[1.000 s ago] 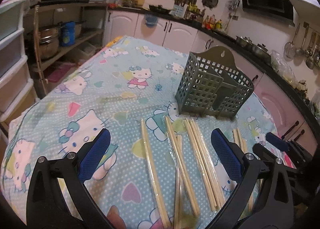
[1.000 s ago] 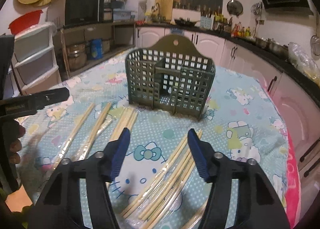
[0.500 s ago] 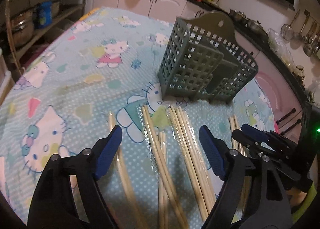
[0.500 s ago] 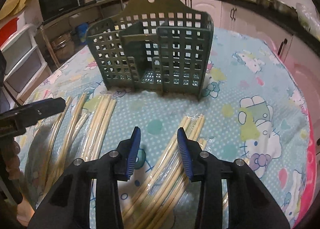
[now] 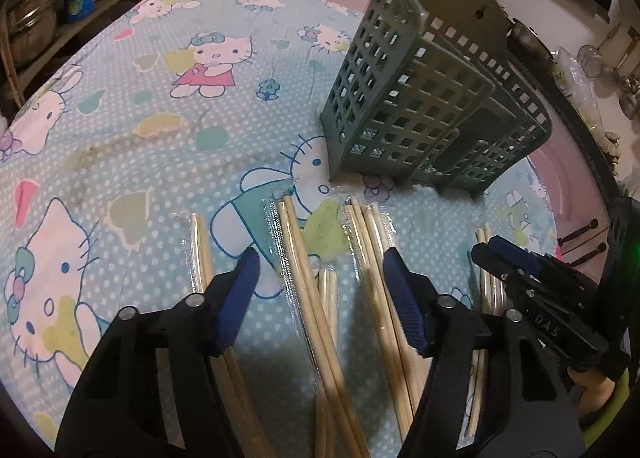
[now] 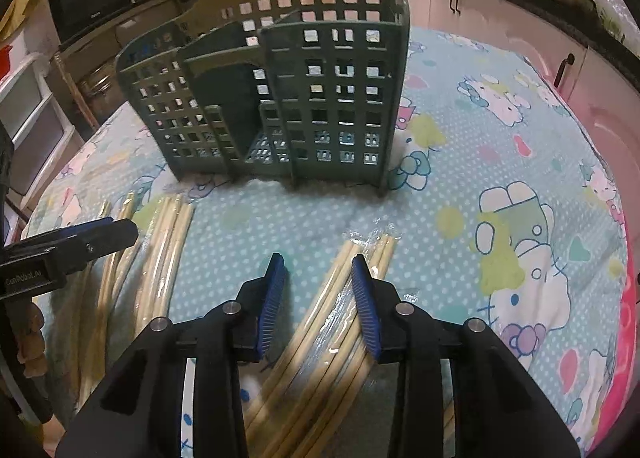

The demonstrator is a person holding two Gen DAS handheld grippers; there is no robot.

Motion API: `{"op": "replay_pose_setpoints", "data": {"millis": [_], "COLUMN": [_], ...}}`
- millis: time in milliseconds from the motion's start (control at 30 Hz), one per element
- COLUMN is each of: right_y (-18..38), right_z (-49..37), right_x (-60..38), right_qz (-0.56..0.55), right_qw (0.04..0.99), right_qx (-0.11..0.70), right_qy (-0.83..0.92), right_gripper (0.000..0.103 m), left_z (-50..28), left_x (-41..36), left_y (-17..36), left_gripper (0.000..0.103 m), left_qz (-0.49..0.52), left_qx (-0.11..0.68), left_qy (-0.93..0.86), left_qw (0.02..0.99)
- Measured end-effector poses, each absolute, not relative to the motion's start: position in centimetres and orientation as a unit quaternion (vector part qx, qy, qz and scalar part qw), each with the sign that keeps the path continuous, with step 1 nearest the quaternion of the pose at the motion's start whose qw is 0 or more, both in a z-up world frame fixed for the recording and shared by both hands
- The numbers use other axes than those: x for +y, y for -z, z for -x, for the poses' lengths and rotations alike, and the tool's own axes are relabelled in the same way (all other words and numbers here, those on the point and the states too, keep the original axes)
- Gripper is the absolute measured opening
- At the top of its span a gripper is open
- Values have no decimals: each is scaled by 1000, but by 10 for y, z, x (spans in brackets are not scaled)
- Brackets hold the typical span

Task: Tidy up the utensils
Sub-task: 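Lower the left tool onto a wrapped chopstick pair and close it while the right tool grasps another pair, then lift the held chopsticks with the left tool over the holder while the right tool carries its pair there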

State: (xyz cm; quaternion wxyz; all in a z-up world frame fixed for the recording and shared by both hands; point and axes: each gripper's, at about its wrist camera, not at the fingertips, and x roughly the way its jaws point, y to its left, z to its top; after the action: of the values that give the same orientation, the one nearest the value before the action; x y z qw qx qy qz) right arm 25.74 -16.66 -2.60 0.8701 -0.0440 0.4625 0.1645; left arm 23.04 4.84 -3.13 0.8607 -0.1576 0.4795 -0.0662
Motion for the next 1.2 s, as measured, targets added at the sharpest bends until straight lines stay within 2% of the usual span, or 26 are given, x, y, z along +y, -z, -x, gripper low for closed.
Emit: {"op": "replay_pose_setpoints", "data": {"millis": [300,333,433,533,667,767,1200], "right_y": [32,33,32,31,27,20,-41], "right_z": [-277,-277,-280,-280,-277,-273,-241], "right_x": [-161,-159,-158,-154,-149,-146,-148], "right_qz": [45,48,44,43,36,27,11], "right_qw": [860,860,861,860,860,859,878], "right_qx": [484,485,482,480,475,468,397], "right_qy": [-153,-152,-156,-165,-183,-205,-266], "right_gripper": [32,29,14,13,10,9,7], "left_z": [-246,-248,-254,-257,-261,-262,-239], "left_x": [56,56,58,61,64,67,57], "left_y": [34,34,34,34,34,33,-28], "left_gripper": [41,40,34,26,11,4,1], "left_qz": [169,168,166,166,162,163,146], "left_qx": [489,490,494,497,500,499,435], "left_qy": [60,58,53,47,39,43,75], "left_qw": [854,853,852,851,850,850,886]}}
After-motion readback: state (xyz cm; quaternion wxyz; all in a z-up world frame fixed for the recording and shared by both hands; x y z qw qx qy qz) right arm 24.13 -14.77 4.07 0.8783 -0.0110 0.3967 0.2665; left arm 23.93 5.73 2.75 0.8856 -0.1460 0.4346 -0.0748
